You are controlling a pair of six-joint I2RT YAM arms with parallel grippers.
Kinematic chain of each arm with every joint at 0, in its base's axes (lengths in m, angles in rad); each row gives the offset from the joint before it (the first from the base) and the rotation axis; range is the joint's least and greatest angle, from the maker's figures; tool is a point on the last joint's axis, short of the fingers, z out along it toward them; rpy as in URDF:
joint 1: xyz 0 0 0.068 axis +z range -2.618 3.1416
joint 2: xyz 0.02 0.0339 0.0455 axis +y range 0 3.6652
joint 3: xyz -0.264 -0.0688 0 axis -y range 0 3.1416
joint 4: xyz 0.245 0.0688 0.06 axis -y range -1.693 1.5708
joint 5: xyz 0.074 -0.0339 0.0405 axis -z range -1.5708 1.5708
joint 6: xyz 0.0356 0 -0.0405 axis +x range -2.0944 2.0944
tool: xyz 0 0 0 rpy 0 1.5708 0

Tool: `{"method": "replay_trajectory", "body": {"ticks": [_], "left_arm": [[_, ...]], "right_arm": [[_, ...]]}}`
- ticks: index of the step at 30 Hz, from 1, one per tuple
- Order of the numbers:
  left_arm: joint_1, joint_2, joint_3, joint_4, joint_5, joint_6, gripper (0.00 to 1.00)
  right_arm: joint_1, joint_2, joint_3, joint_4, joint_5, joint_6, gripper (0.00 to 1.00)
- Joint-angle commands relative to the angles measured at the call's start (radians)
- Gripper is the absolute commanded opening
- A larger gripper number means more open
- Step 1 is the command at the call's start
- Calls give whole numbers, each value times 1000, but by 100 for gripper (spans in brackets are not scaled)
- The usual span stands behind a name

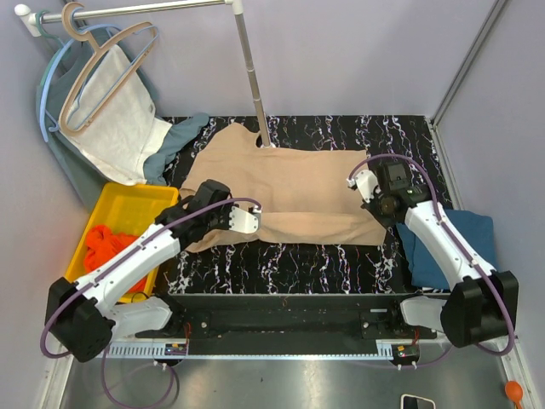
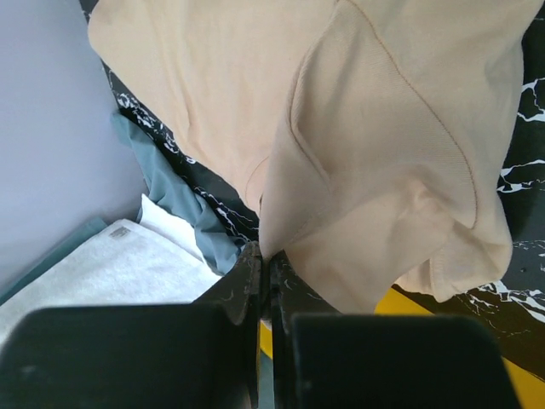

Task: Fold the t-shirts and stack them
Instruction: Fold the tshirt

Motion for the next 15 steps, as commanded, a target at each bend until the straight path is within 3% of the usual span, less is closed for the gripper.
{"method": "replay_trajectory", "body": {"ticks": [1, 15], "left_arm": [[23, 30, 54, 63, 29, 53, 0], [59, 167, 56, 97, 44, 120, 0]], "right_arm": [[-4, 58, 62, 89, 25, -30, 0], [-6, 237, 97, 195, 26, -61, 0]]}}
